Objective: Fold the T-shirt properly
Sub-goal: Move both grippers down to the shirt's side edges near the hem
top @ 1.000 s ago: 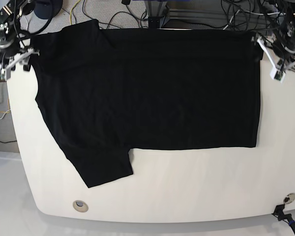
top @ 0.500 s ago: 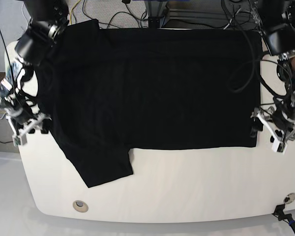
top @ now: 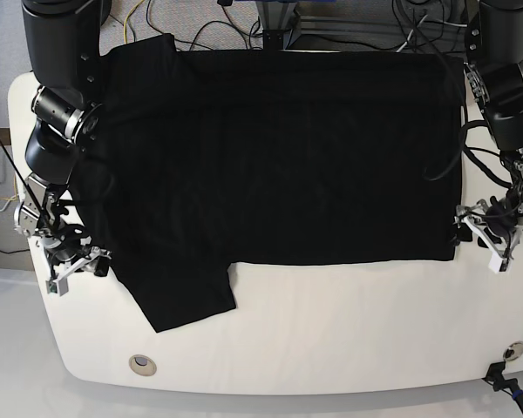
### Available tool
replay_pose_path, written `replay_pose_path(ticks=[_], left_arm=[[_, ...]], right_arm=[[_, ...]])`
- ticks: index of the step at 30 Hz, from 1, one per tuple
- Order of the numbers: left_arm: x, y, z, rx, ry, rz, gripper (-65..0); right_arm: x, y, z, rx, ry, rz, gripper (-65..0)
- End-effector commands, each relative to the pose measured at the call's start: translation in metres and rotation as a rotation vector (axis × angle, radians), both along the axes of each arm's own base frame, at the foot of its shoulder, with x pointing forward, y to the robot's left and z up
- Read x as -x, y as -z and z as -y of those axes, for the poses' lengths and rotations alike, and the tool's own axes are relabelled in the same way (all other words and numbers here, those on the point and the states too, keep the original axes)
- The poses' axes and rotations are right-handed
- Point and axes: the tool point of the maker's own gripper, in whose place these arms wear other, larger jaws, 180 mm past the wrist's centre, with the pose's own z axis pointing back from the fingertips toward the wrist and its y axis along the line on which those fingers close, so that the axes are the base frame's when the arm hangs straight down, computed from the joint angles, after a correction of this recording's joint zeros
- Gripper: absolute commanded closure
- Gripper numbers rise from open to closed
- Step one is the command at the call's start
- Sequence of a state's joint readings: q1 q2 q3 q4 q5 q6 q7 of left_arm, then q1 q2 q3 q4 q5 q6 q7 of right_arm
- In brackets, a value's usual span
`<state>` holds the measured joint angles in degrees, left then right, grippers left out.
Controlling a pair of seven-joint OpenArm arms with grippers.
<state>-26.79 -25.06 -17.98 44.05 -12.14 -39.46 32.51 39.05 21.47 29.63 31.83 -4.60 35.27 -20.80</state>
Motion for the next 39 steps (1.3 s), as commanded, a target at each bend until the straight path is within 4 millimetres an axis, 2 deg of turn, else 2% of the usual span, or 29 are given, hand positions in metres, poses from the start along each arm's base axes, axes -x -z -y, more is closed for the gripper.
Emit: replay_pose_path(ticks=[1, 3, 6, 10, 13, 15, 17, 24, 32, 34, 39], left_arm=[[-0.012, -0.016, -0.012, -0.011, -0.013, 0.057, -48.8], [-0.011, -0.014, -0.013, -0.005, -0.018, 0.063, -48.8], [-0.01, -0.013, -0.013, -0.003, -0.019, 0.059, -48.8], [-0.01, -0.013, -0.013, -0.005, -0.018, 0.058, -48.8], [-0.01, -0.013, -0.013, -0.005, -0.018, 0.058, -48.8], [-0.01, -0.013, -0.013, -0.005, -0.018, 0.058, -48.8], [-0.01, -0.013, -0.013, -0.004, -0.018, 0.057, -48.8], [-0.009, -0.012, -0.014, -0.004, -0.021, 0.054, -48.8], [-0.009, -0.003, 0.002, -0.016, 0.029, 0.031, -48.8], [-0.009, 0.006, 0.007, 0.003, 0.013, 0.015, -48.8], [-0.001, 0.028, 0.009, 0.058, -0.032, -0.008, -48.8]], right_arm=[[-0.01, -0.008, 0.011, 0.003, 0.046, 0.029, -33.2], [-0.007, -0.001, 0.012, -0.007, 0.063, 0.028, -33.2], [0.005, 0.021, 0.01, -0.032, 0.083, -0.005, -33.2], [0.015, 0.035, 0.007, -0.04, 0.083, -0.029, -33.2], [0.016, 0.046, -0.016, -0.067, 0.06, -0.041, -33.2], [0.015, 0.048, -0.021, -0.074, 0.054, -0.043, -33.2], [0.012, 0.05, -0.036, -0.093, 0.039, -0.042, -33.2], [0.01, 0.049, -0.039, -0.098, 0.038, -0.037, -31.6], [0.012, 0.051, -0.04, -0.1, 0.034, -0.039, -4.4], [0.012, 0.052, -0.04, -0.1, 0.034, -0.04, -0.6], [0.018, 0.057, -0.04, -0.1, 0.033, -0.052, 0.0]])
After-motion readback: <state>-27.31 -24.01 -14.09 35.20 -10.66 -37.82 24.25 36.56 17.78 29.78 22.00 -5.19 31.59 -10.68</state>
